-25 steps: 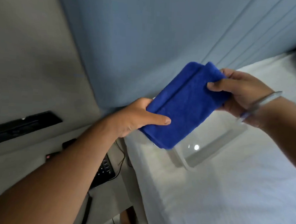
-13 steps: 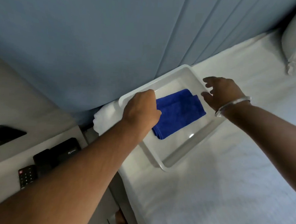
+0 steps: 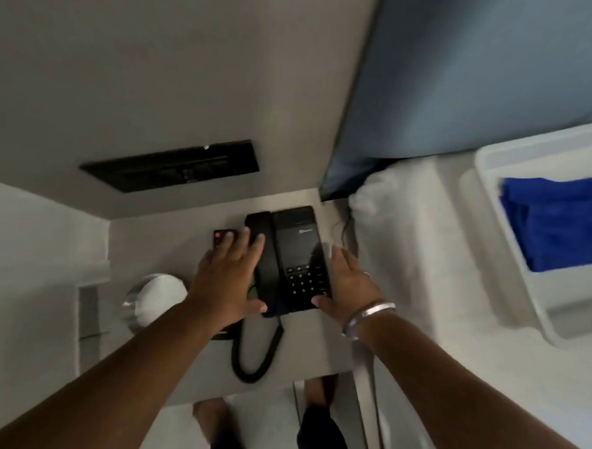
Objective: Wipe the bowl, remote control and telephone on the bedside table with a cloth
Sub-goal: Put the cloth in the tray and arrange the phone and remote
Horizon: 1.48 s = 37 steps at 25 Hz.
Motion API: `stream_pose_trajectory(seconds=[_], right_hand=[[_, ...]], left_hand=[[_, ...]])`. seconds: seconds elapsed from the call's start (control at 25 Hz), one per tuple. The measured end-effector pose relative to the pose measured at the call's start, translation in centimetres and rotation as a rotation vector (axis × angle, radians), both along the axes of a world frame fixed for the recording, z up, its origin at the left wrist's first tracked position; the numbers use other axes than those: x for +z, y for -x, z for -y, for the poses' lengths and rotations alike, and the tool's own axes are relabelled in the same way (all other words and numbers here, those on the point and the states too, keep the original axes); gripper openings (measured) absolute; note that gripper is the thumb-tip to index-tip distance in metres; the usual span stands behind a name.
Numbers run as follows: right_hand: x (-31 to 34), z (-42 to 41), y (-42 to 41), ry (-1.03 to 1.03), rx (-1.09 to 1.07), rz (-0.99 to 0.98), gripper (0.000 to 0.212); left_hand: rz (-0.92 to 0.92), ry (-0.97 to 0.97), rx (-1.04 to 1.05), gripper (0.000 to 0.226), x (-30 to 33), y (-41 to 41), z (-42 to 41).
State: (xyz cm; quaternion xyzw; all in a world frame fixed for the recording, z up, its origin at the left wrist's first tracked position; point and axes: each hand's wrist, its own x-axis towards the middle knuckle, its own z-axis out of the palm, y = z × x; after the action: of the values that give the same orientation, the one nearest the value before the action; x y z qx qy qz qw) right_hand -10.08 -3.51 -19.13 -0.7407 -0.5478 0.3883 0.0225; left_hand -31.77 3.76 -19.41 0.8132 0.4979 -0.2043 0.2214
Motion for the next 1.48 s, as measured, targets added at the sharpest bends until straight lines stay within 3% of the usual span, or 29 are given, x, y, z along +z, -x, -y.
stream_pose_trajectory(seconds=[0.12,0.48,0.64,0.76,0.88,0.96,1.28,1.48], right_hand=[[-4.6,-0.4,2.4,0.071,-0.046,0.031,0.107],[-6.4,2.4,4.2,0.04,-0.064,0.135,0.096],[-4.3,2.4,5.9,-0.312,0.068,0.259,0.082],[-3.7,2.5,10.7,-0.468,0.357,0.147,0.071],[-5.3,2.5,15.9,-0.239,0.657,0.085,0.074],[-6.6,2.1,17.2,-0.155,0.724,0.127,0.067],[-8.8,1.2,16.0,-0.133,0.956,0.219,0.067],[-9.3,1.4,16.0,-0.145,0.992,0.242,0.068]], left_hand=[[0.047,0.001,-0.04,0.118,-3.2,1.2,0.7],[0.11,-0.085,-0.005,0.102,-5.2,1.3,3.8],[0.175,-0.137,-0.02,0.095,-5.0,2.9,2.1],[0.119,-0.222,-0.028,0.082,-5.5,5.5,-2.2],[0.033,-0.139,-0.154,0.069,-6.5,7.3,-5.8],[0.007,-0.121,-0.255,0.063,-7.2,7.7,-6.2],[0.01,-0.116,-0.188,0.062,-7.2,9.2,-5.5],[0.036,-0.095,-0.103,0.064,-7.8,10.6,-4.5]])
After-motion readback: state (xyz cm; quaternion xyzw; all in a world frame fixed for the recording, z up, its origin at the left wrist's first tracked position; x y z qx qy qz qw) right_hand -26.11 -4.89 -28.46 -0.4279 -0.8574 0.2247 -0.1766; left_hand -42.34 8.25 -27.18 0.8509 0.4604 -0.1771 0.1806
